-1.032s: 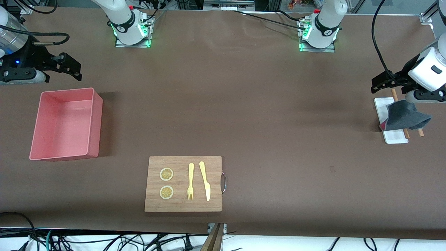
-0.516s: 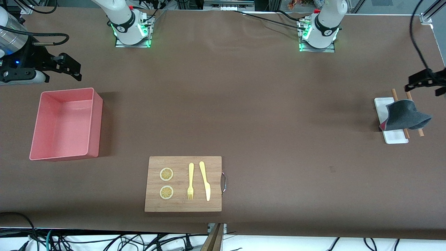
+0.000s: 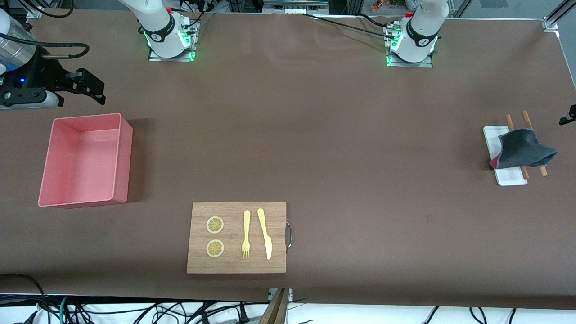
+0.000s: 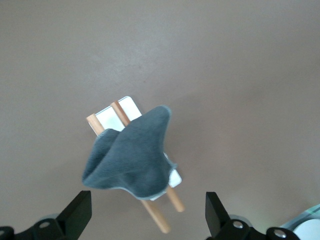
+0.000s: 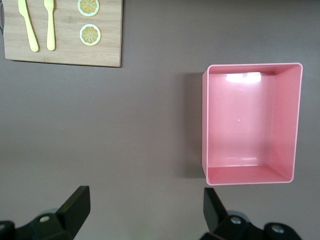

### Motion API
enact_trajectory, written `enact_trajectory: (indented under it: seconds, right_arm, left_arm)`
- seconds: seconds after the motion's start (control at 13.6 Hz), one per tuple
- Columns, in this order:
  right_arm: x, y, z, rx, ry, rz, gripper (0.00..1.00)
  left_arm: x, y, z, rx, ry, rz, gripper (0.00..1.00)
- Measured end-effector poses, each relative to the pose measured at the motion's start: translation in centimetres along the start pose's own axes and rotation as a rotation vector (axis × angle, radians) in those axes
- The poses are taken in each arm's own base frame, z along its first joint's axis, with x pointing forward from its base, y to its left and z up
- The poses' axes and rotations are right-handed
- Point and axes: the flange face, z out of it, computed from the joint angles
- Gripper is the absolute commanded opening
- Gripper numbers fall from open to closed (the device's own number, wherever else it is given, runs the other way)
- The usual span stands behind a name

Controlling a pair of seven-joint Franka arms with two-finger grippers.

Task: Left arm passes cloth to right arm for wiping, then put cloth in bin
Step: 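Lower the left gripper onto the grey cloth on the tray and grasp it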

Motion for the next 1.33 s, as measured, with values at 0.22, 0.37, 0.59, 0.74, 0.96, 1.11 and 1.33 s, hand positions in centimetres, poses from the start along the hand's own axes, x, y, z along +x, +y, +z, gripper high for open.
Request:
enact_trajectory:
  seconds: [0.22, 0.37, 0.59, 0.74, 0.96, 1.11, 1.33]
  right_arm:
    - [0.0, 0.3, 0.0, 0.000, -0.001, 0.005, 1.00]
    - [0.0, 0.3, 0.1, 0.000, -0.001, 0.006, 1.00]
    - [0.0, 0.4, 0.1, 0.000, -0.002, 0.007, 1.00]
    - [0.0, 0.4, 0.1, 0.000, -0.002, 0.007, 1.00]
    - [0.0, 0.4, 0.1, 0.000, -0.002, 0.007, 1.00]
    - [0.0, 0.4, 0.1, 0.000, -0.002, 0.007, 1.00]
    - [0.1, 0.5, 0.1, 0.000, -0.002, 0.009, 1.00]
  left_arm:
    - [-4.4, -5.1, 5.2, -0.055, 0.091, 0.165, 1.00]
    - [-6.6, -7.5, 8.8, -0.072, 0.157, 0.287, 1.00]
    - [-7.1, -9.9, 12.6, -0.055, 0.195, 0.509, 1.00]
    - [-6.7, -11.4, 14.5, -0.051, 0.198, 0.604, 1.00]
    - [-7.7, -13.0, 16.9, -0.068, 0.205, 0.614, 0.33]
    - [-8.3, -13.4, 17.4, -0.073, 0.208, 0.609, 0.00]
    - [-8.2, -13.4, 17.1, -0.072, 0.209, 0.612, 0.00]
